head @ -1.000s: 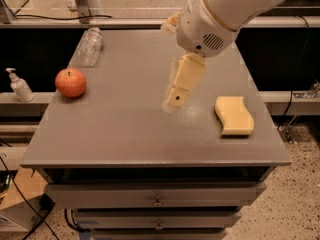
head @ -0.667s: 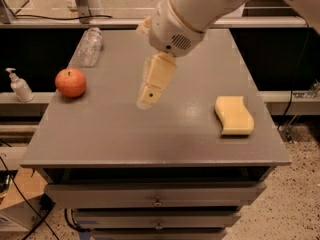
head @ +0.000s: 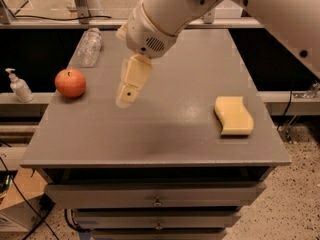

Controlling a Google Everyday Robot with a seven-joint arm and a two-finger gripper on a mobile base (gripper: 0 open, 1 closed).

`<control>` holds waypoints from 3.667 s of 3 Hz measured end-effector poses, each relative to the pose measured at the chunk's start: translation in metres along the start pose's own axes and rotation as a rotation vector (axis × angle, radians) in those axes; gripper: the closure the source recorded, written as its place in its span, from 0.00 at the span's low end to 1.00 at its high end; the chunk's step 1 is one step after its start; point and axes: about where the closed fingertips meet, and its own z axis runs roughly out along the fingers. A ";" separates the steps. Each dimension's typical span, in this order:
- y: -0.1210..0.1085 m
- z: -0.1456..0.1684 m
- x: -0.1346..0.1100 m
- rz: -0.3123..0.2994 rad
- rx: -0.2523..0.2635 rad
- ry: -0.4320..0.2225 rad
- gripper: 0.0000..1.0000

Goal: Pick apple

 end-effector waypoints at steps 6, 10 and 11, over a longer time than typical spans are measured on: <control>-0.066 0.172 -0.059 0.040 -0.183 -0.294 0.00; -0.085 0.153 -0.056 0.058 -0.088 -0.372 0.87; -0.091 0.079 -0.059 -0.007 0.004 -0.389 1.00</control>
Offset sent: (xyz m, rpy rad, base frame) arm 0.0332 0.0611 -0.0296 0.1744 0.0659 0.0408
